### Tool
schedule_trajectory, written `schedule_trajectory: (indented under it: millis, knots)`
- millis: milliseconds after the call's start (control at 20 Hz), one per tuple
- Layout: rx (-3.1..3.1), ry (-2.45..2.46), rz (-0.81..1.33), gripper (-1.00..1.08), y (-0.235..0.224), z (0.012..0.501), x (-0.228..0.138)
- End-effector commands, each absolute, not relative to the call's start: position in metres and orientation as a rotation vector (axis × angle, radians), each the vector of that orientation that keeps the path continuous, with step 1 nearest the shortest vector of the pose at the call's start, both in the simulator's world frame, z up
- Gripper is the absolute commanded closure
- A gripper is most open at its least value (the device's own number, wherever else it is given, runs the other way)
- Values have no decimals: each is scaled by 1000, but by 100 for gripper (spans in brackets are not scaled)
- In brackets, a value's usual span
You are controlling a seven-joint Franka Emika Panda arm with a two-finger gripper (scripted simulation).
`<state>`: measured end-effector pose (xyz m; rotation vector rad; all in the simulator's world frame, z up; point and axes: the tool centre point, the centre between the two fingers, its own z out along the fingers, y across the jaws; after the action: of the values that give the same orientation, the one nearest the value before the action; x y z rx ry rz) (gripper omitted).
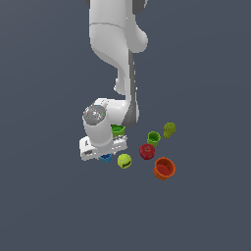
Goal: Pick up a designated object from a clutter of objects.
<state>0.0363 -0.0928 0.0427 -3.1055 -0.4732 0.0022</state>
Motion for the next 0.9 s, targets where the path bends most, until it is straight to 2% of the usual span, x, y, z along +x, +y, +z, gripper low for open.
schedule_trajectory:
  millis: [0,400,850]
  knots:
    - [-3106,-473,-1,108,-94,48,38]
    - [-3106,-473,-1,108,-106,89,49]
    - [-3106,-473,-1,108,-129,170,72]
